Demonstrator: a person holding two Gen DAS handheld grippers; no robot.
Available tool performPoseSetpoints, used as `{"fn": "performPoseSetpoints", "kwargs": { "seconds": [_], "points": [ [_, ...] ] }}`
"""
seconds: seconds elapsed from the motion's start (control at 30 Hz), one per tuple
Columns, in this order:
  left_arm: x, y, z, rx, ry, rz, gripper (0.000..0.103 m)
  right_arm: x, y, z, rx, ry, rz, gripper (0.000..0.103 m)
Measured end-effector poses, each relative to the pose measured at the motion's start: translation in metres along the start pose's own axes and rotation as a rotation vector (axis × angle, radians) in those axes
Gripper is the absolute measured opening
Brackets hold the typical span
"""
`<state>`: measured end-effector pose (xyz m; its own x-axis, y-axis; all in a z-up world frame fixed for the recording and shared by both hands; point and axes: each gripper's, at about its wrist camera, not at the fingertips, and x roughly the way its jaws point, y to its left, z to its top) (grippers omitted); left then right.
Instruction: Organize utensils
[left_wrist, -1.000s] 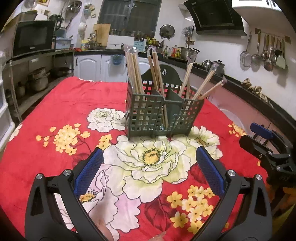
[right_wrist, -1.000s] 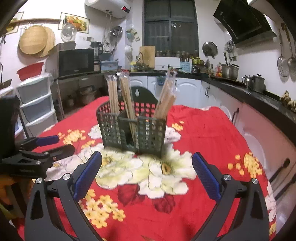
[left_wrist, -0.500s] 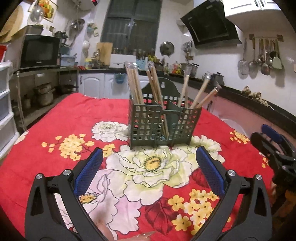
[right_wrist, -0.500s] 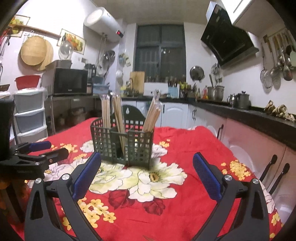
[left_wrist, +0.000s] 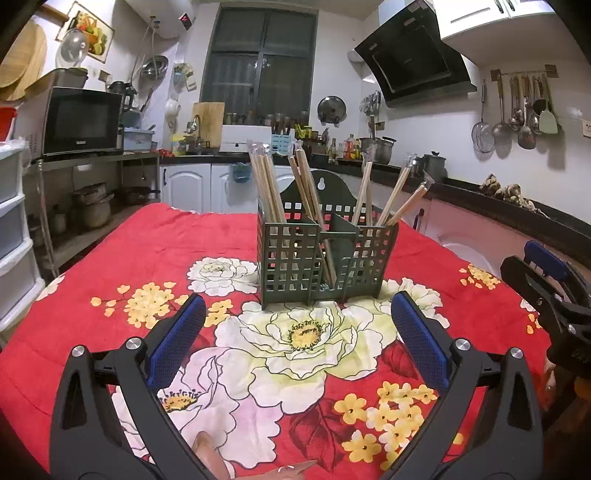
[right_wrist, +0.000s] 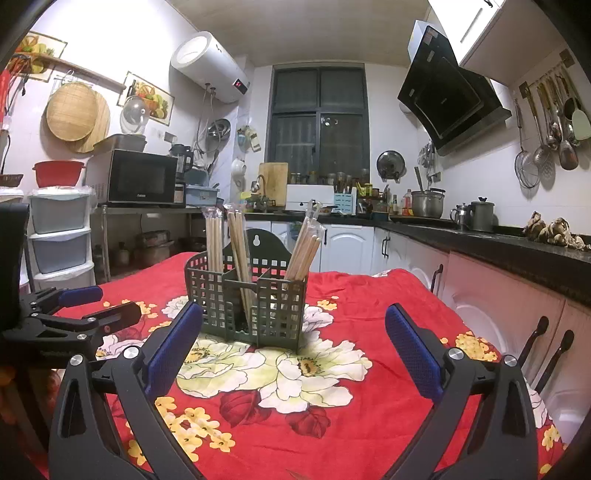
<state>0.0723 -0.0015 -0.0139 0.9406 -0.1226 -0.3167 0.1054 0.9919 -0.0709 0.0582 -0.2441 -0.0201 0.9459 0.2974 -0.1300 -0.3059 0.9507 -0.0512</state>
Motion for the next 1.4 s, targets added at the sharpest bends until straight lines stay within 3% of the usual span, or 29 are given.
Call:
{"fn": "performPoseSetpoints", "kwargs": {
  "seconds": [1.4],
  "points": [
    [-0.0004, -0.0021, -0.0002, -0.002, 0.004, 0.002, 0.093, -0.0001, -0.0007, -0.0017, 0.011, 0.001, -0.010, 0.097]
  ]
}}
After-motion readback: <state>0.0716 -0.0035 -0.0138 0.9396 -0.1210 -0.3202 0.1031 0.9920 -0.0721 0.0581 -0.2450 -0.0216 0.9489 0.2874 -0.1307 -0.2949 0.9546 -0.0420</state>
